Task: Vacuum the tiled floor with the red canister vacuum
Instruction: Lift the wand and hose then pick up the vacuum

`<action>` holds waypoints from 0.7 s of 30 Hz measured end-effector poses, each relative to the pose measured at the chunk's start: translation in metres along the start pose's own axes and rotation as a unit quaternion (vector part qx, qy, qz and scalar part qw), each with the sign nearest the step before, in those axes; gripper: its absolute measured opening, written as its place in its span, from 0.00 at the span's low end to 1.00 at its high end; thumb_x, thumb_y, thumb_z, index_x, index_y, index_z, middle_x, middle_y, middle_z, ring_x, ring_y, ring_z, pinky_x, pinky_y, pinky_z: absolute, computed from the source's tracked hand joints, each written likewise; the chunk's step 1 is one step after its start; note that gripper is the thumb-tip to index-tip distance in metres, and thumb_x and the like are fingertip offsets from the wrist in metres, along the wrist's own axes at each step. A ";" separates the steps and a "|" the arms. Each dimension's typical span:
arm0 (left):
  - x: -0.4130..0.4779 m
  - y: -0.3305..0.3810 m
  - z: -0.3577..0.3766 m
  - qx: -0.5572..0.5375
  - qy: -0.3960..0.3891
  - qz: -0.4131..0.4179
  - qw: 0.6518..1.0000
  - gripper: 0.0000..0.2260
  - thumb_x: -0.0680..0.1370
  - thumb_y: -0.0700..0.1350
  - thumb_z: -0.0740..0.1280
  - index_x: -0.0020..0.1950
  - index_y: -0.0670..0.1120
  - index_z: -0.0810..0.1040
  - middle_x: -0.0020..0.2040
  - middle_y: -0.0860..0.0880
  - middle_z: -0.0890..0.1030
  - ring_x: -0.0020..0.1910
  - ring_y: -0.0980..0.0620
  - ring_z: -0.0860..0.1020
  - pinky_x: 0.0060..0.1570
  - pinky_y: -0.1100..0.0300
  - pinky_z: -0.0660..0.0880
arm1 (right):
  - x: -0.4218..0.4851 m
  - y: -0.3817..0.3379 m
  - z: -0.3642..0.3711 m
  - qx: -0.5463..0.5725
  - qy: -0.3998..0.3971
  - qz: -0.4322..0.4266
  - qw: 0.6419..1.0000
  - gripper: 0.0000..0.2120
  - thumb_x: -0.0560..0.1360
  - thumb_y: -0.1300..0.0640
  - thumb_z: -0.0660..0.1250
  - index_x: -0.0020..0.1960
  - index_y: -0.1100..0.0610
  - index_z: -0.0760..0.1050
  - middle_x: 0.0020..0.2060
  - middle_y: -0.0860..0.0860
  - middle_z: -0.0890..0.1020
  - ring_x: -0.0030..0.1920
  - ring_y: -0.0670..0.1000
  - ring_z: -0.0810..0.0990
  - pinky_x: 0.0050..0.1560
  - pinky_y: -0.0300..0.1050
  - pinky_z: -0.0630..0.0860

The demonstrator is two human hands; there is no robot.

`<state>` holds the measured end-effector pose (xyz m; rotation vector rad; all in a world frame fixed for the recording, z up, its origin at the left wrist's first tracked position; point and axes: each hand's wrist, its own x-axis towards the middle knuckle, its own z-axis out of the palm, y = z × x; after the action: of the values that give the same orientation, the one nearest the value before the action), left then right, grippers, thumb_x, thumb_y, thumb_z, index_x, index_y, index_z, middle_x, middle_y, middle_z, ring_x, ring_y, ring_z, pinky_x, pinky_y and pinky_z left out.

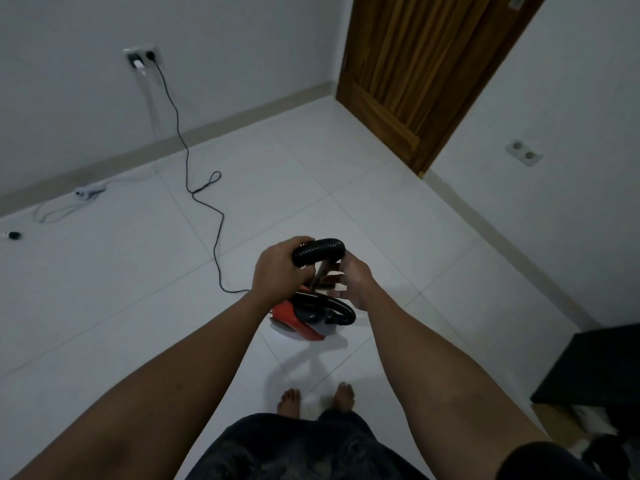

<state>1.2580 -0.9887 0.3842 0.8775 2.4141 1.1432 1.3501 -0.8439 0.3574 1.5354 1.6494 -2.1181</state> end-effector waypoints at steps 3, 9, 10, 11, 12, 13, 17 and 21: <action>0.010 -0.002 -0.004 0.004 0.009 -0.001 1.000 0.23 0.68 0.44 0.75 0.63 0.56 0.80 0.48 0.55 0.85 0.45 0.54 0.81 0.50 0.55 0.79 | 0.009 0.004 0.010 -0.091 0.013 -0.062 0.994 0.20 0.77 0.60 0.65 0.67 0.46 0.74 0.49 0.57 0.84 0.46 0.55 0.86 0.48 0.57 0.84; 0.020 -0.004 -0.003 -0.017 0.046 0.015 0.999 0.23 0.70 0.48 0.77 0.64 0.54 0.80 0.51 0.55 0.85 0.50 0.55 0.82 0.58 0.50 0.78 | 0.020 -0.007 0.026 -0.135 0.091 -0.157 0.974 0.20 0.79 0.46 0.68 0.68 0.51 0.74 0.56 0.52 0.83 0.54 0.52 0.82 0.55 0.48 0.77; 0.020 -0.005 -0.001 -0.013 0.052 0.022 0.998 0.23 0.70 0.50 0.76 0.65 0.55 0.79 0.53 0.56 0.84 0.51 0.54 0.81 0.60 0.47 0.77 | 0.019 -0.007 0.025 -0.135 0.098 -0.165 0.972 0.20 0.79 0.47 0.67 0.68 0.52 0.73 0.57 0.49 0.82 0.55 0.49 0.79 0.57 0.46 0.74; 0.020 -0.006 0.002 -0.008 0.055 0.024 0.998 0.23 0.70 0.52 0.75 0.66 0.55 0.78 0.54 0.56 0.84 0.53 0.54 0.81 0.60 0.46 0.76 | 0.018 -0.007 0.024 -0.130 0.108 -0.169 0.971 0.20 0.80 0.47 0.67 0.69 0.53 0.72 0.58 0.49 0.81 0.56 0.48 0.77 0.57 0.45 0.73; 0.020 -0.008 0.004 -0.005 0.056 0.022 0.998 0.24 0.71 0.54 0.74 0.66 0.56 0.77 0.55 0.56 0.83 0.55 0.54 0.80 0.61 0.44 0.75 | 0.017 -0.007 0.022 -0.128 0.114 -0.172 0.970 0.20 0.81 0.48 0.66 0.70 0.54 0.72 0.60 0.49 0.80 0.57 0.48 0.76 0.58 0.44 0.71; 0.020 -0.010 0.005 -0.005 0.059 0.013 0.998 0.24 0.71 0.54 0.74 0.67 0.56 0.76 0.56 0.56 0.82 0.56 0.53 0.79 0.61 0.44 0.75 | 0.017 -0.009 0.021 -0.129 0.118 -0.171 0.970 0.20 0.81 0.48 0.65 0.71 0.54 0.71 0.62 0.50 0.79 0.59 0.49 0.76 0.58 0.44 0.70; 0.018 -0.024 0.009 -0.058 0.057 -0.061 0.995 0.24 0.74 0.47 0.75 0.69 0.51 0.76 0.59 0.50 0.81 0.59 0.50 0.78 0.61 0.54 0.74 | 0.024 -0.014 0.011 -0.162 0.116 -0.151 0.968 0.22 0.82 0.48 0.63 0.73 0.56 0.68 0.64 0.54 0.79 0.65 0.56 0.76 0.58 0.44 0.68; 0.014 -0.034 0.015 -0.100 0.048 -0.099 0.989 0.20 0.74 0.42 0.75 0.65 0.50 0.78 0.55 0.50 0.81 0.53 0.52 0.78 0.55 0.59 0.74 | 0.031 -0.018 -0.001 -0.202 0.101 -0.165 0.960 0.21 0.83 0.48 0.62 0.71 0.58 0.69 0.60 0.55 0.79 0.59 0.55 0.78 0.55 0.44 0.68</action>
<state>1.2423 -0.9873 0.3481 0.5204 2.3455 1.3471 1.3247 -0.8195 0.3484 1.4628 2.3737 -1.6272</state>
